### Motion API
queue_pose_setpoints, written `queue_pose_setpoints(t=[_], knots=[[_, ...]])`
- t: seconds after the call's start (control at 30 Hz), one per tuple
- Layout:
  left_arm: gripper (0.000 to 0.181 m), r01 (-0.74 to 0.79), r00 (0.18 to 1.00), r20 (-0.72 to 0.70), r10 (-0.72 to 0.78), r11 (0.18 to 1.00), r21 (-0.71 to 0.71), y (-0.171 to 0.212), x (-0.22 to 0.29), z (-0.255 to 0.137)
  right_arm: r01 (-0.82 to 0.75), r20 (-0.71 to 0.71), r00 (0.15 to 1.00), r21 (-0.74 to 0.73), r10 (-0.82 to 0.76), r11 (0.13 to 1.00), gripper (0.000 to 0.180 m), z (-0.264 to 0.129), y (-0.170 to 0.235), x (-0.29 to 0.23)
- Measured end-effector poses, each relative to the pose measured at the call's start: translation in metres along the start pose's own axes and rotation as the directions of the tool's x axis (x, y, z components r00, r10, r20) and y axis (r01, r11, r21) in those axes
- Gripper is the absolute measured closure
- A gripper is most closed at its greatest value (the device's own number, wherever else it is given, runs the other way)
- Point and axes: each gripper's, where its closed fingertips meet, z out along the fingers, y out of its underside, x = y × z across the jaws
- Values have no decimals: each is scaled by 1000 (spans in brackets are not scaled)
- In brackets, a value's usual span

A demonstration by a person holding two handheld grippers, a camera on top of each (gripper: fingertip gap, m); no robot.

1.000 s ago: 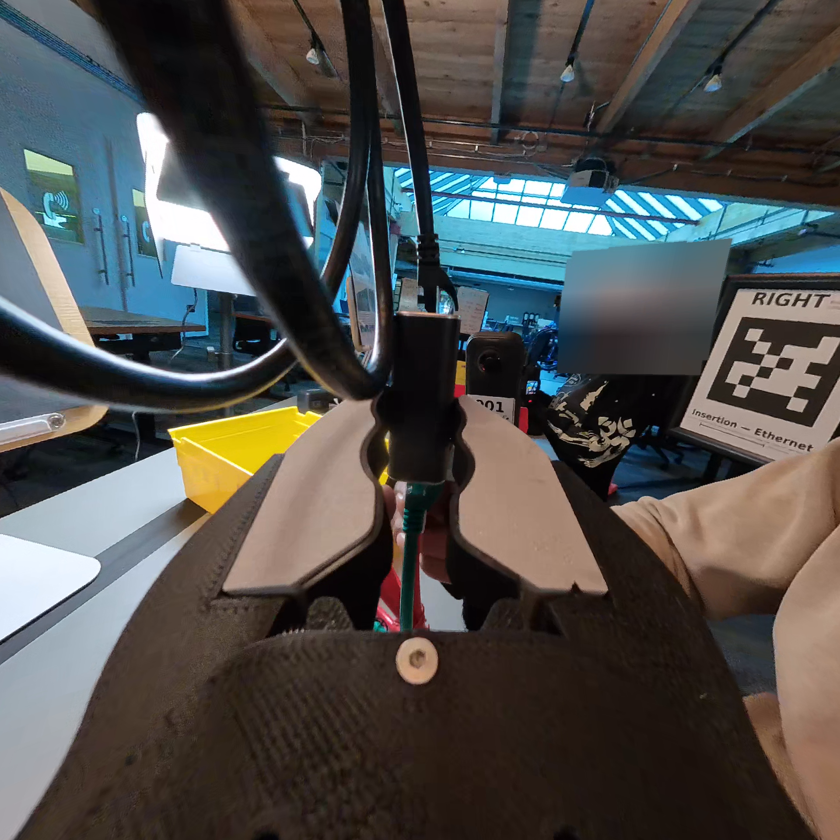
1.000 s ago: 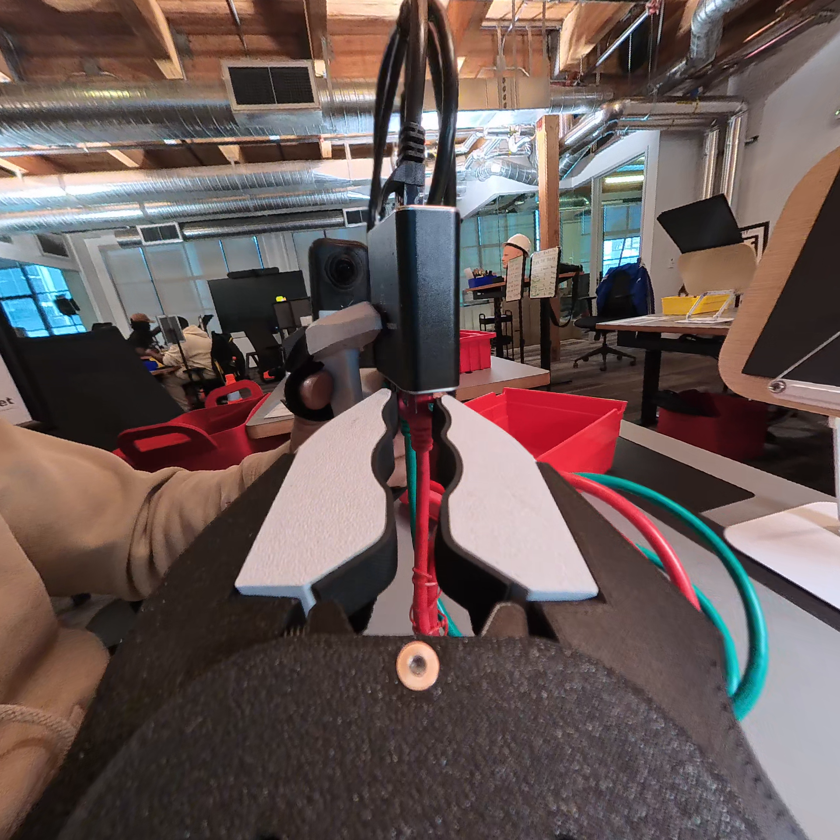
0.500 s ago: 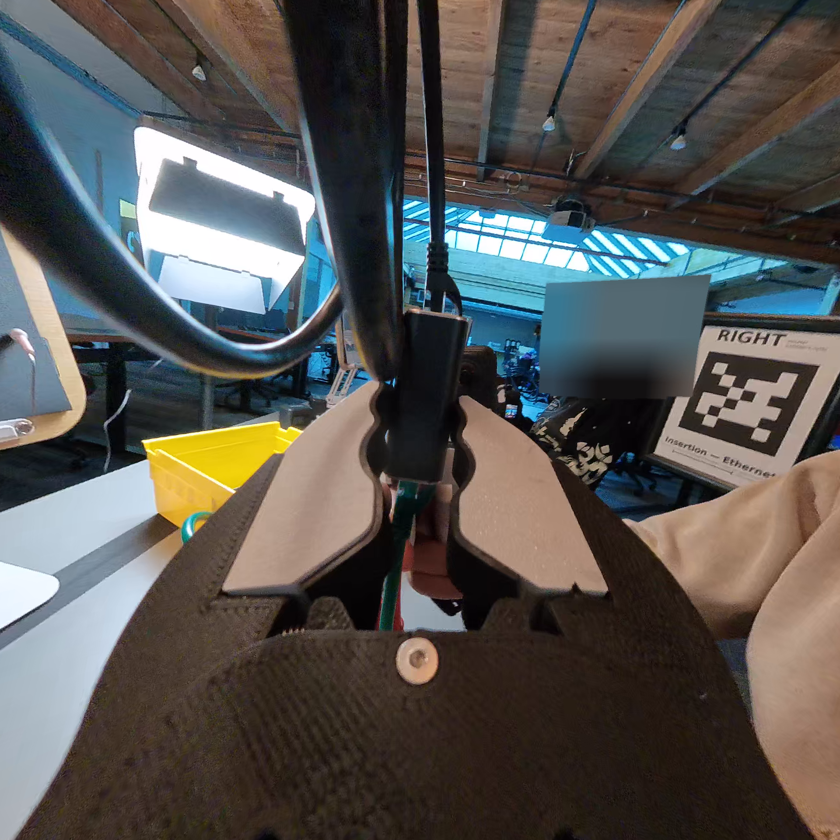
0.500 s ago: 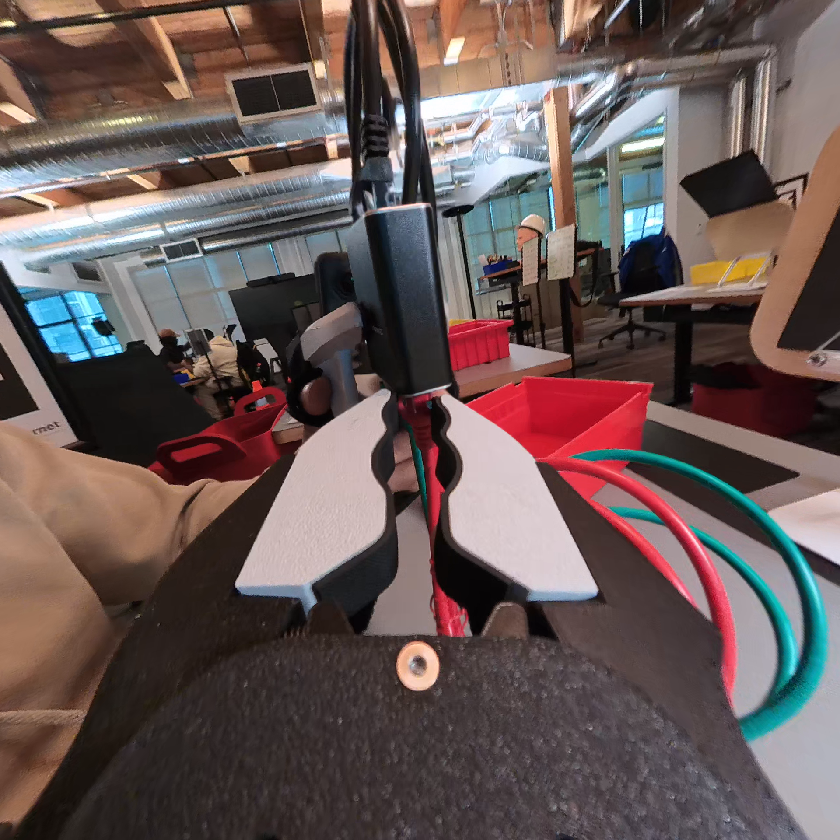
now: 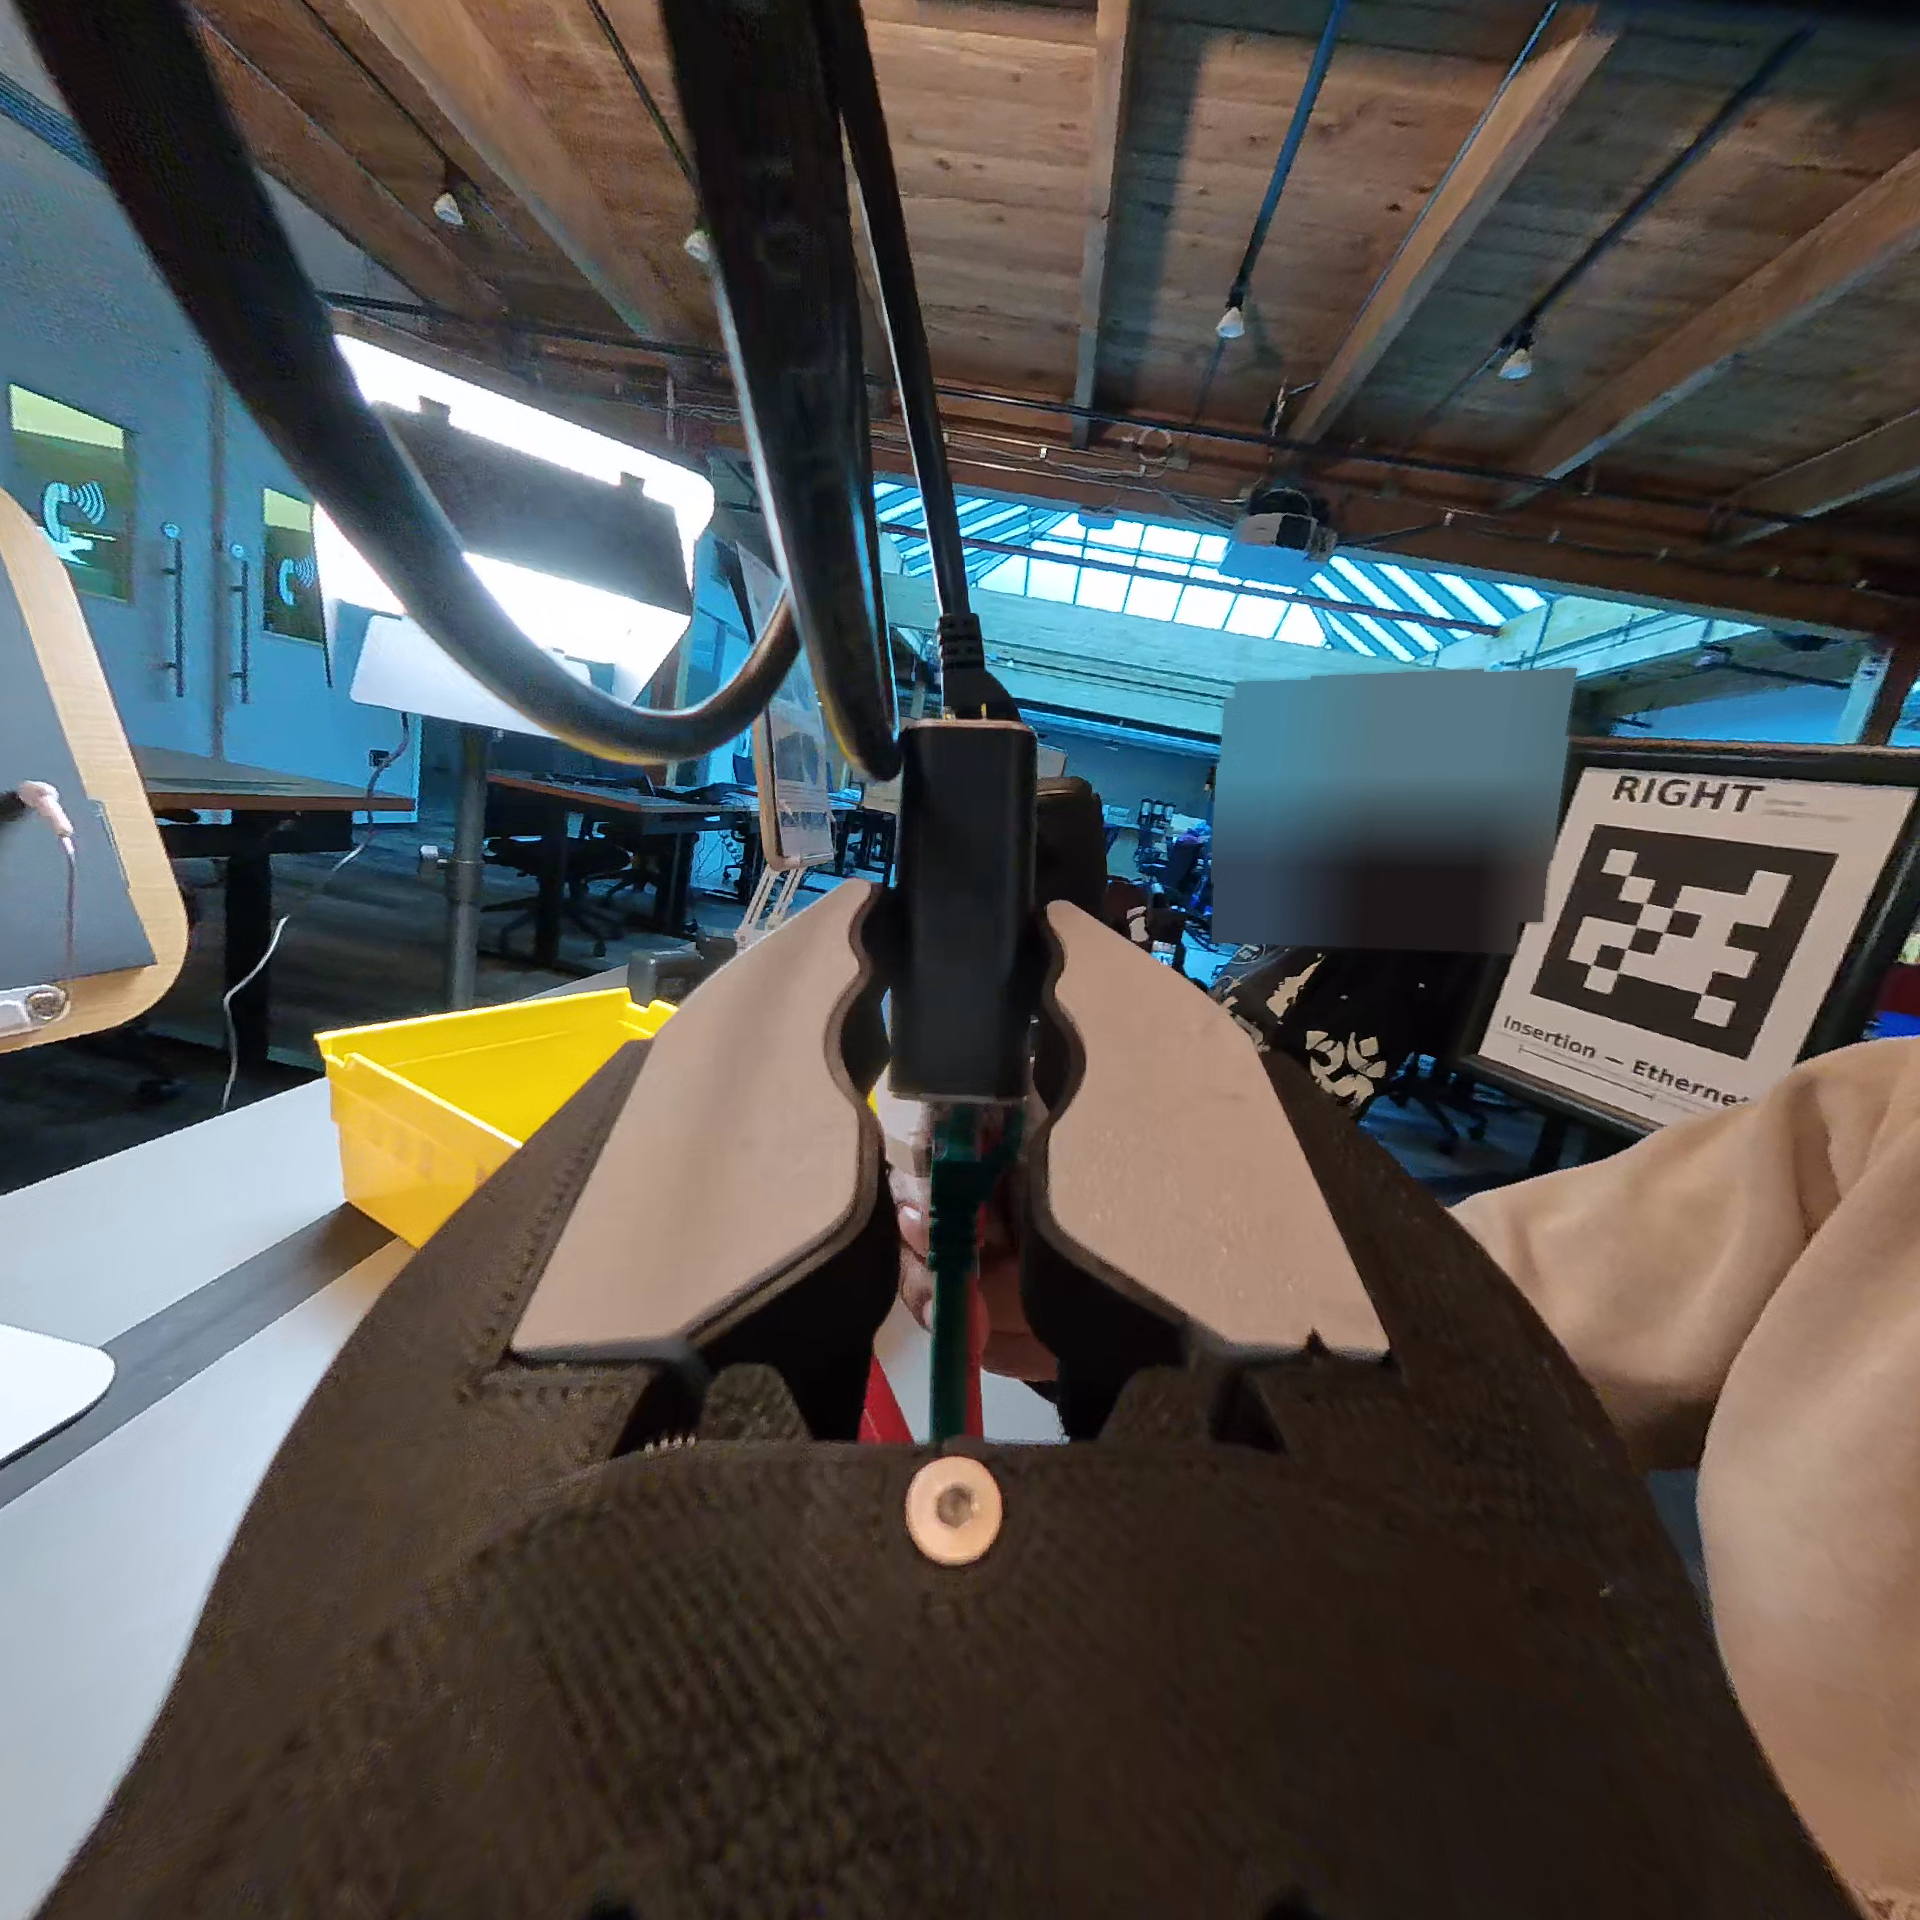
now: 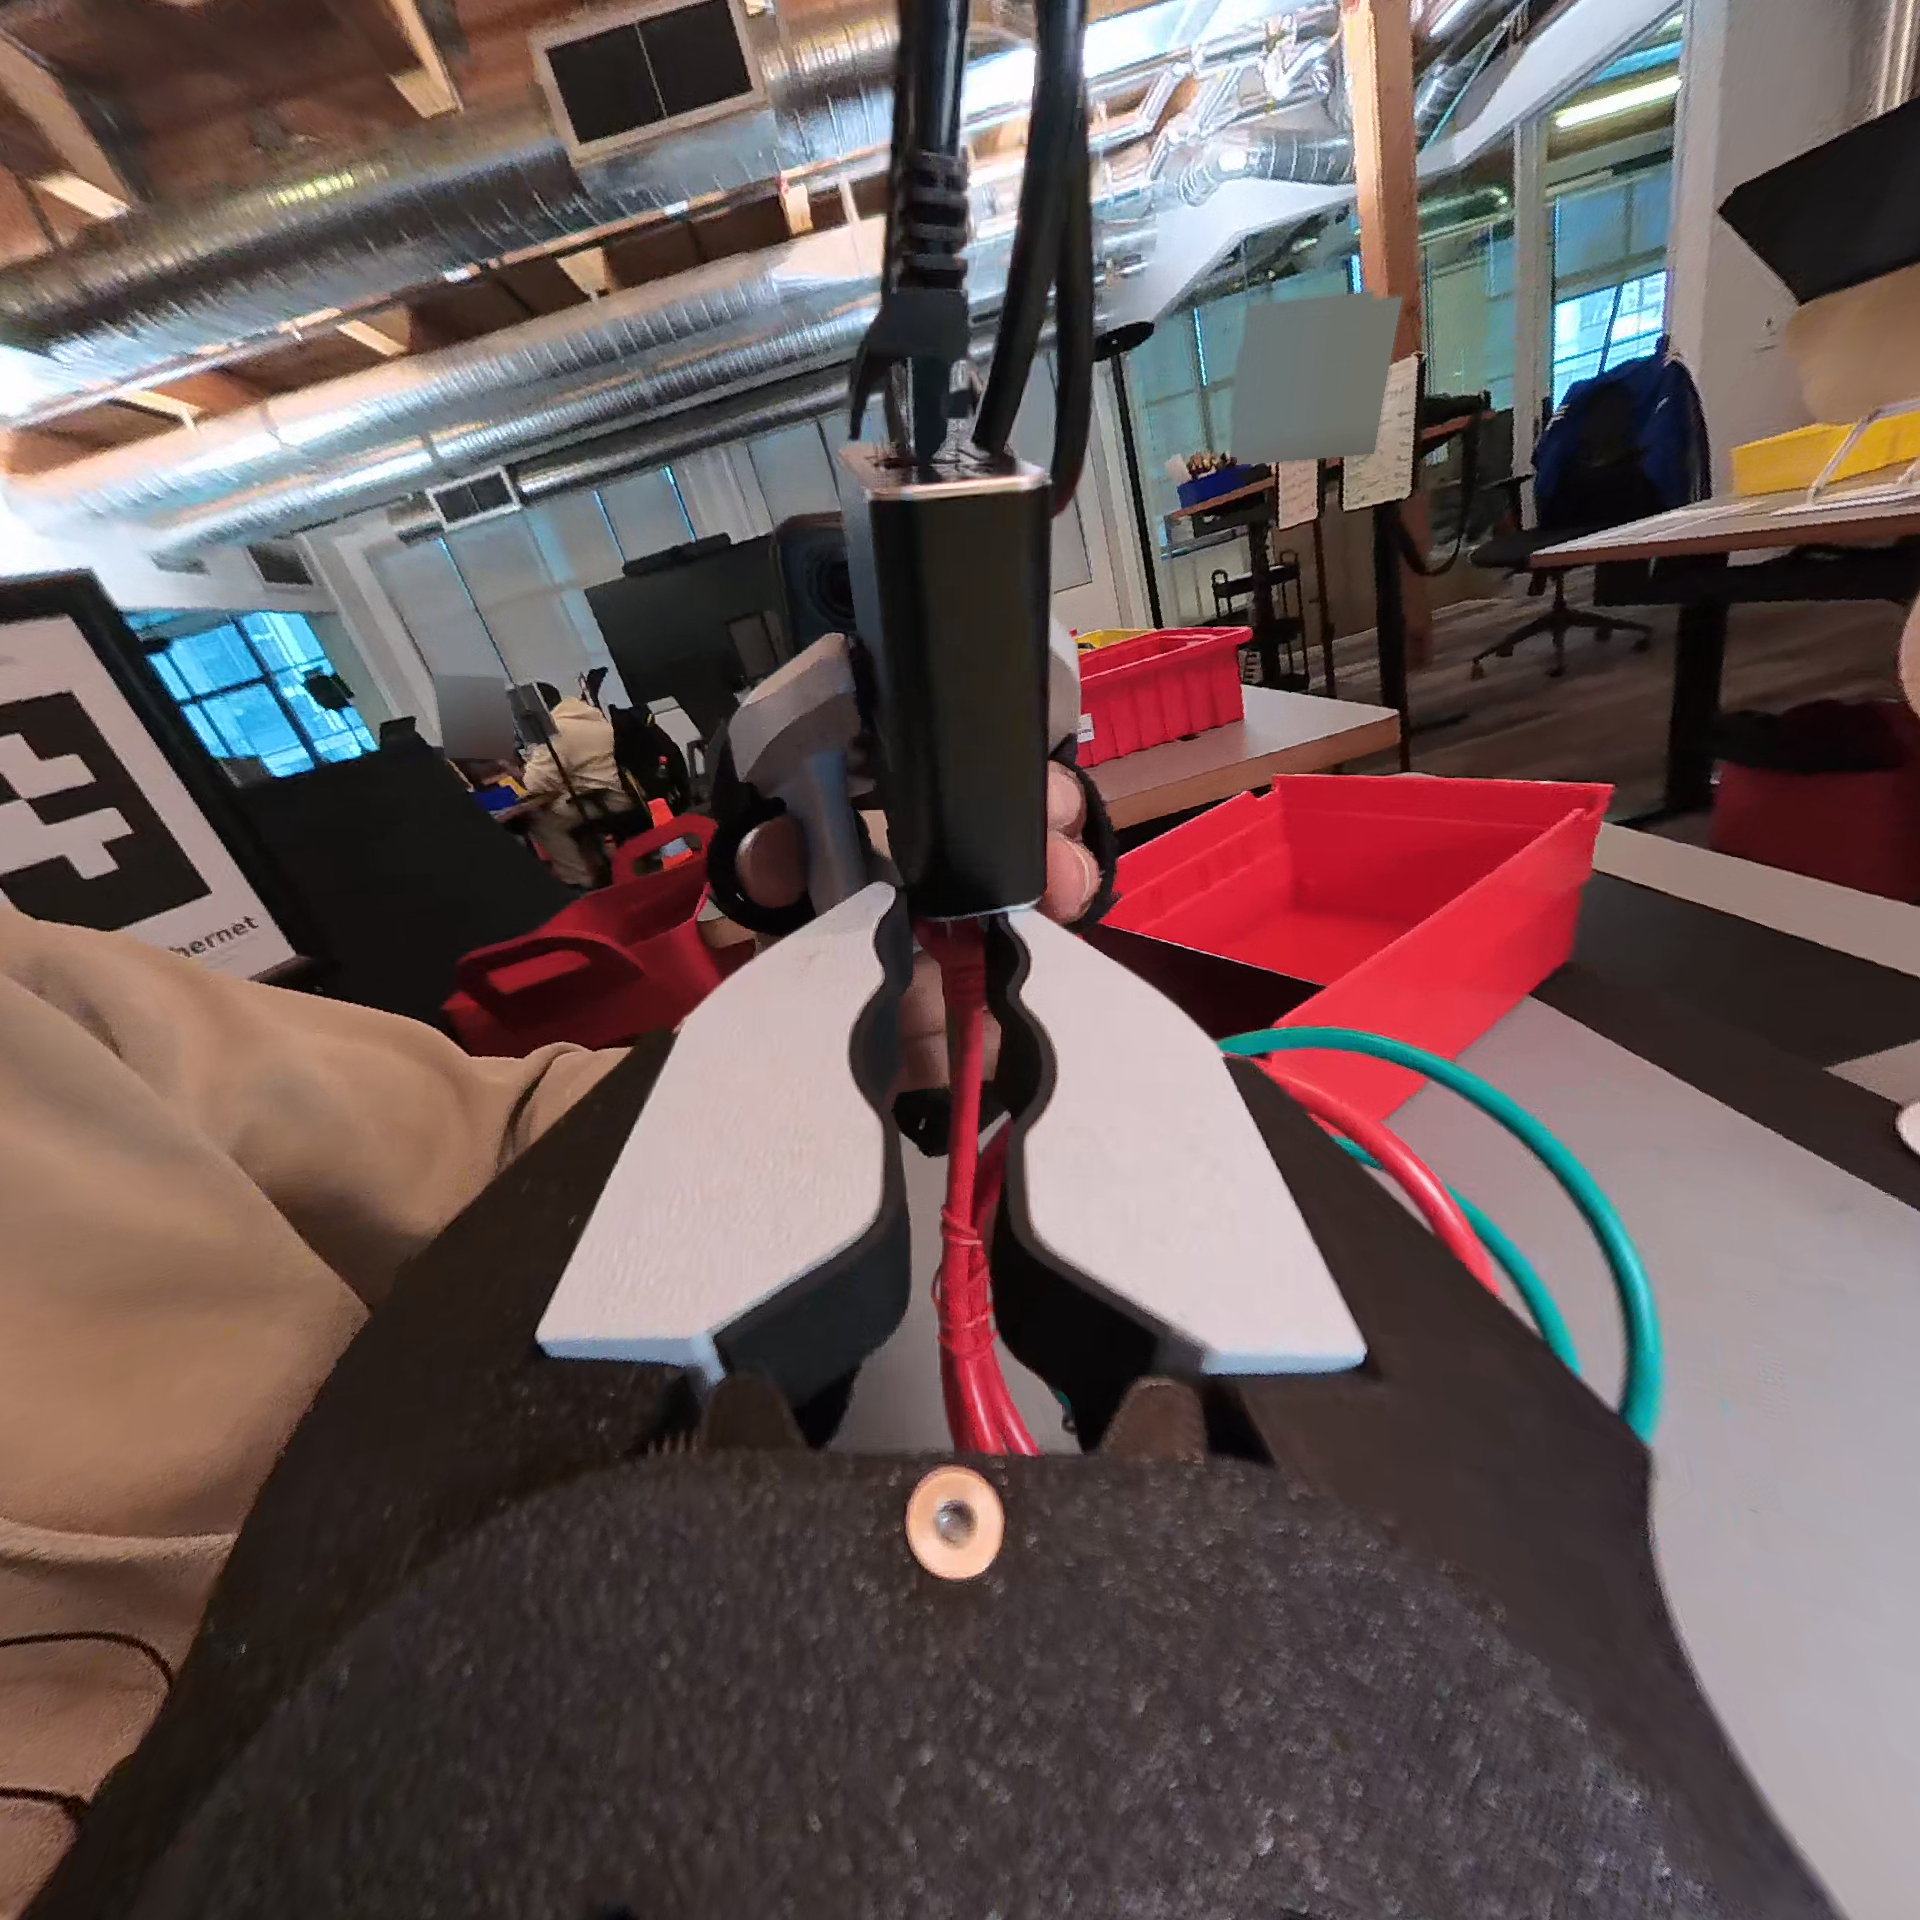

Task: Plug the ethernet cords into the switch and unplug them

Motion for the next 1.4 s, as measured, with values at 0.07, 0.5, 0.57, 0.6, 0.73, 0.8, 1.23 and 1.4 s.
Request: queue_pose_setpoints(t=[0.07,0.5,0.57,0.6,0.73,0.8,1.23,1.4], knots=[[156,12,1000,-8,-12,1000,9,-2,0,0,-9,4,1000,-5,9,1000,166,0,-1,-1],[140,-96,992,58,116,958,-272,21,-10,-3,114,-56,991,-180,-126,977,166,-8,10,10],[150,-140,985,62,163,949,-281,22,-9,-2,157,-67,983,-178,-171,971,166,-9,7,8],[152,-139,986,56,159,955,-263,19,-7,-1,149,-66,985,-154,-160,977,166,-9,4,7],[155,-103,990,77,117,982,-161,8,-7,0,89,-73,993,-18,-90,996,165,-6,-7,7],[155,-50,996,66,56,994,-96,2,-5,0,72,-48,996,53,-69,996,165,-6,-11,4],[155,99,992,60,-109,983,154,-13,-7,-1,-52,-20,998,262,59,964,161,3,-9,1],[155,87,994,55,-95,987,133,-10,-6,2,-16,-7,1000,201,18,979,168,-2,-11,-2]])
